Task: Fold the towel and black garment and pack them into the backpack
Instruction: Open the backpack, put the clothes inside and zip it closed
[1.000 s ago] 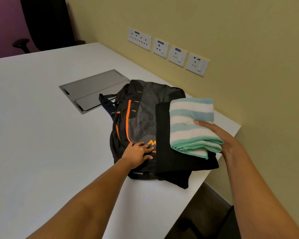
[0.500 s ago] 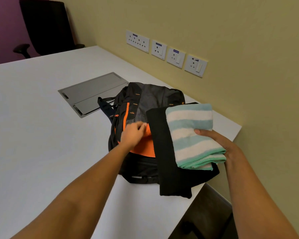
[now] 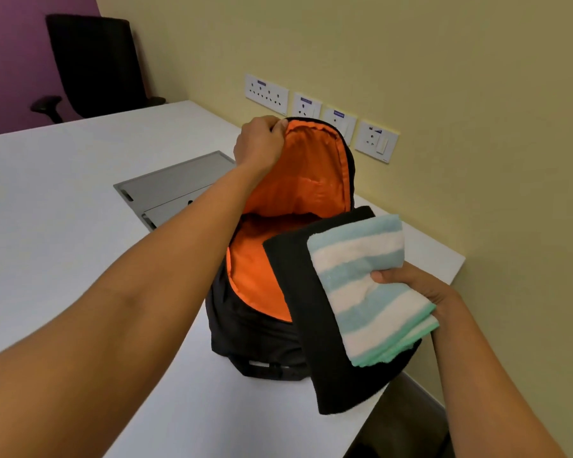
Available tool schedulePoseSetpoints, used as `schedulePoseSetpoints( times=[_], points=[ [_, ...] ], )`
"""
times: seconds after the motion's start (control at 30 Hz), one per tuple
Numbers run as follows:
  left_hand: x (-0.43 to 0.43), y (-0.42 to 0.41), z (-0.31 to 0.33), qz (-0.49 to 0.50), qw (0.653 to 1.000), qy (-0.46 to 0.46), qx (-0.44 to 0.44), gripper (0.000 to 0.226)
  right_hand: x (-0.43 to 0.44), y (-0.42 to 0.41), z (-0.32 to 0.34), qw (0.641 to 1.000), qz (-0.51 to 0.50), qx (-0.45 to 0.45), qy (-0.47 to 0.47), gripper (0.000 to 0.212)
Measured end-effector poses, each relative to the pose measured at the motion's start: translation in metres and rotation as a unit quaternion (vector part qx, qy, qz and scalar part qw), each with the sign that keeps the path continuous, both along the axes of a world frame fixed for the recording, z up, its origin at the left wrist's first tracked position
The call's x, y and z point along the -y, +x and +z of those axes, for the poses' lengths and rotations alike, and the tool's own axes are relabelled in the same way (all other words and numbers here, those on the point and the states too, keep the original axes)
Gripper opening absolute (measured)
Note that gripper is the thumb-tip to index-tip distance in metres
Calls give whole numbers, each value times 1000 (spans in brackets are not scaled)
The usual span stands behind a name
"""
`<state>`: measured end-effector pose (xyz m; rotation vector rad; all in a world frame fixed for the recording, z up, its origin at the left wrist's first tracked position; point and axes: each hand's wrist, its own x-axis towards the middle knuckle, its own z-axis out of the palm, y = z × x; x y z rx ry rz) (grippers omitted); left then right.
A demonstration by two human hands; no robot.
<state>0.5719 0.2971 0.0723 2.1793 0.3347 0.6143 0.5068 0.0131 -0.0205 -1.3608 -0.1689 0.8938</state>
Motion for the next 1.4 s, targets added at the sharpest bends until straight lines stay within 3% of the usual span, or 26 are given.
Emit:
schedulePoseSetpoints(
  times=[0.13,0.27,0.37,0.43,0.7,0.77,0.87,1.0,1.07,1.1,1.17,1.23,1.33,1.4],
  points=[
    [-4,5,1,-11,1000,-3,-6,29,-27,26,4,999,-28,32,26,91],
    [-10,12,7,-9,1000,-8,-3,28,-62,59,-9,995,-84,-8,47,86],
    [-14,21,9,-14,1000,-8,7,29,-91,74,-26,991,-111,-40,67,44],
    [-17,27,8,-19,1000,-8,8,30,-109,85,-42,990,-113,-59,63,33],
    [-20,39,3,-57,998,9,30,36,-139,137,-111,987,-95,-81,-103,29],
    [-22,38,2,-61,997,14,39,36,-142,146,-117,986,-101,-70,-113,42],
    [-22,36,3,-68,996,16,52,37,-145,158,-116,983,-132,-51,-115,78],
    [-20,29,3,-82,995,28,51,37,-150,167,-118,973,-211,-8,-91,60],
    [-20,25,2,-87,994,34,50,37,-153,171,-118,946,-274,77,-156,56],
    [-20,24,2,-85,995,33,51,38,-154,173,-115,919,-278,132,-245,63],
    [-19,22,3,-81,995,27,53,38,-157,168,-98,826,-226,230,-463,70],
    [-18,21,4,-77,995,23,55,38,-163,157,-81,740,-182,318,-564,54],
    [-18,19,5,-76,996,22,51,38,-173,135,-72,652,-237,472,-544,23],
    [-16,17,3,-79,996,24,43,38,-182,125,-77,675,-221,537,-455,22]
  ],
)
